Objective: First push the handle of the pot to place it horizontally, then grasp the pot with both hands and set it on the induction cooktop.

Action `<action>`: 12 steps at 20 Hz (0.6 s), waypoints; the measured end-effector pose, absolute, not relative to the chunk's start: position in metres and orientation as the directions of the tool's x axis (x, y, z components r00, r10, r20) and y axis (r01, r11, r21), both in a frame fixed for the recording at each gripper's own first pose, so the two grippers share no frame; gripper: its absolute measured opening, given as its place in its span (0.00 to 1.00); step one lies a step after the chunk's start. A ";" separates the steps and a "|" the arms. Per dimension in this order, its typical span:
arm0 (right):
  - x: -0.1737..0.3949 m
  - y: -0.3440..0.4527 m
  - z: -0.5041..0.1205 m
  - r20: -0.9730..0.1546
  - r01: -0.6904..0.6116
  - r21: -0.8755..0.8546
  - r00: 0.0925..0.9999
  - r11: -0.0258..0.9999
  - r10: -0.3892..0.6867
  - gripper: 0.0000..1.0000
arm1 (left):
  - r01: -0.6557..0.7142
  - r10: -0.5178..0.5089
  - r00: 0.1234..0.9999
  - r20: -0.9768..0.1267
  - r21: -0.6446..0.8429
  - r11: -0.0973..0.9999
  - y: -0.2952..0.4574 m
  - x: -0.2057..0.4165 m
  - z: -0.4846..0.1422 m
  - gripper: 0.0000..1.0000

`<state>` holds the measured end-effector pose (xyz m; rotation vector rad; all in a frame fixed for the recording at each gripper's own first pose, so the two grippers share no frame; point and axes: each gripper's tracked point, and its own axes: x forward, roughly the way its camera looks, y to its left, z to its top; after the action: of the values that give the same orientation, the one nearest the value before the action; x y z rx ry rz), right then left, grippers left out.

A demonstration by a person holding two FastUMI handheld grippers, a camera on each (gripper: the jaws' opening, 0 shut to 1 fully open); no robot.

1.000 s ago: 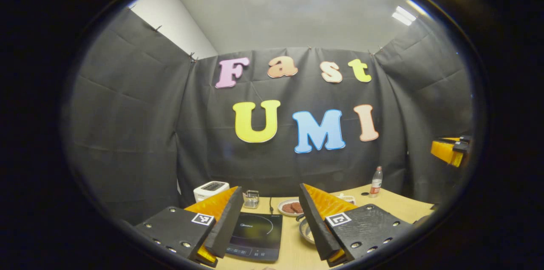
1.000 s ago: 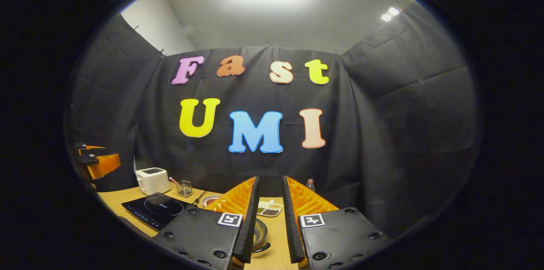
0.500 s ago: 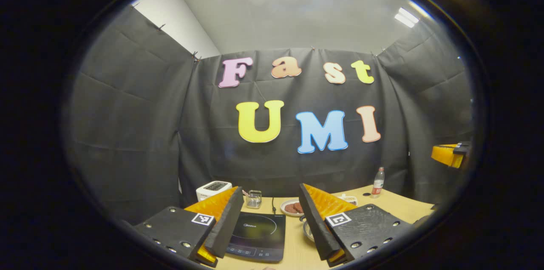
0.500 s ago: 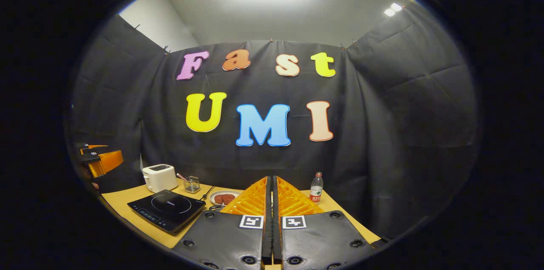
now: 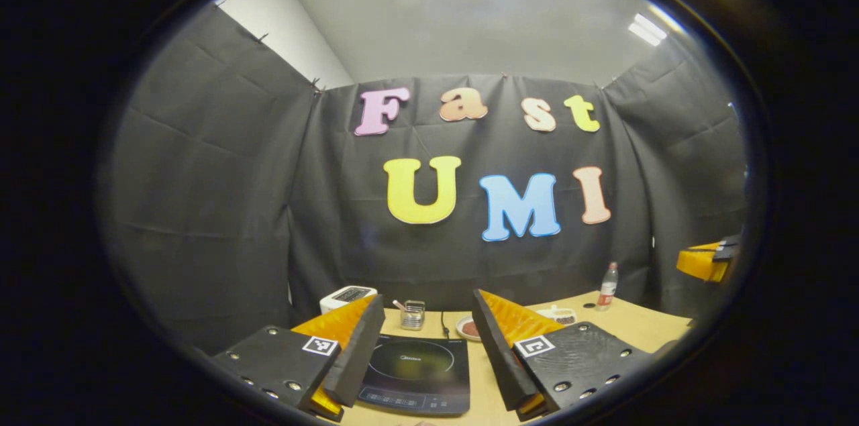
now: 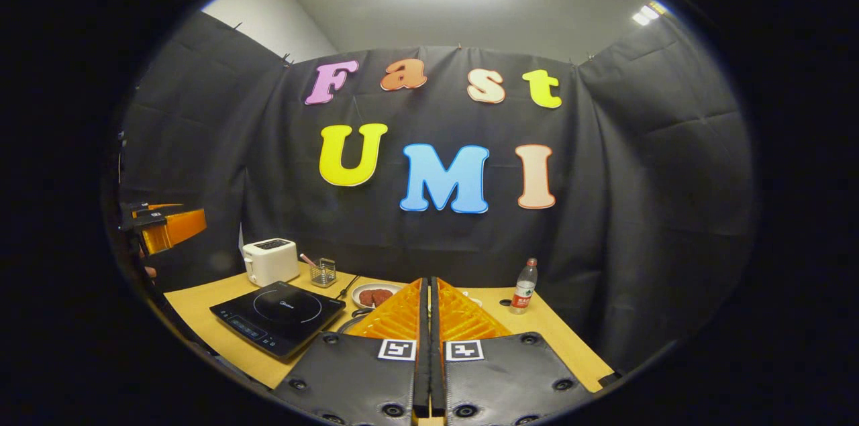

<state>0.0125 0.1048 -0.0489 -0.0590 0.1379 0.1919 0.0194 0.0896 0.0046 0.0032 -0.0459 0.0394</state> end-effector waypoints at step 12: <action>0.010 0.138 -0.118 -0.307 -0.336 -0.052 0.902 0.941 0.305 0.02 | -0.077 0.078 0.996 0.039 -0.004 0.997 0.111 0.033 -0.005 0.77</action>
<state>0.0104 0.1382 -0.1179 -0.1047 0.3007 0.3318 0.0333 0.1107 -0.0054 -0.0028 -0.0387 0.0776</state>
